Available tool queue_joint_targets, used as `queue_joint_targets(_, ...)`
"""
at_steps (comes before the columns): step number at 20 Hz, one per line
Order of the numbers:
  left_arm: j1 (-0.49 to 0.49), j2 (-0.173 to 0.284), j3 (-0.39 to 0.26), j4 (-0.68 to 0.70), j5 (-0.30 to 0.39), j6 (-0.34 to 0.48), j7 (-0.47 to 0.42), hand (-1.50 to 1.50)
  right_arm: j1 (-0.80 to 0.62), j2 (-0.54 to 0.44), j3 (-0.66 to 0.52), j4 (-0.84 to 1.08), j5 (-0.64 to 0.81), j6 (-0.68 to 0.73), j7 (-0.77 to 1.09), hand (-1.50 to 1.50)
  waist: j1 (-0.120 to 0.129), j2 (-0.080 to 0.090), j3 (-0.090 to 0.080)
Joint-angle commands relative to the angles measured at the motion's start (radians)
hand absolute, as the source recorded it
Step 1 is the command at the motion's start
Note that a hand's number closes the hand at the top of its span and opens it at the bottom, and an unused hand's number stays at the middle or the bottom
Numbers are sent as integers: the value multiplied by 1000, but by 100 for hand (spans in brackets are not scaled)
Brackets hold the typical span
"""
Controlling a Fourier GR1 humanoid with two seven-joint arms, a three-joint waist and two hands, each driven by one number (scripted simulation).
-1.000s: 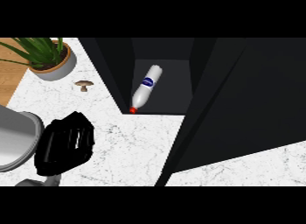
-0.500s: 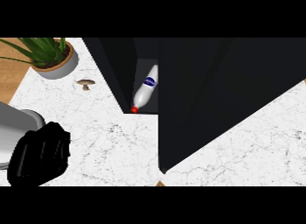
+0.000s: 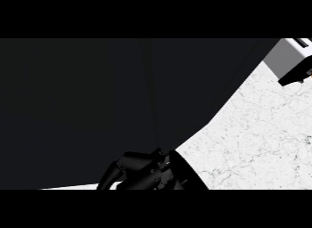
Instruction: Pick up the bottled water, place it into the cabinet and close the cabinet
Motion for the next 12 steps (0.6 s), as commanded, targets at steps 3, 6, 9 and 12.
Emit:
queue_joint_targets(3,33,18,44,26,11,-66,-31,150,-227,98,-200,356,-223,-13,-93,150,-2,4,2)
queue_joint_targets(6,54,72,88,-13,56,-102,16,150,-224,100,-356,462,-347,130,-168,150,-9,4,4)
queue_joint_targets(9,50,54,90,-26,38,-77,26,150,-257,99,-444,625,-415,238,-265,150,-20,3,4)
queue_joint_targets(12,69,52,117,-18,58,-107,22,150,-294,74,-500,807,-412,317,-393,150,-20,3,3)
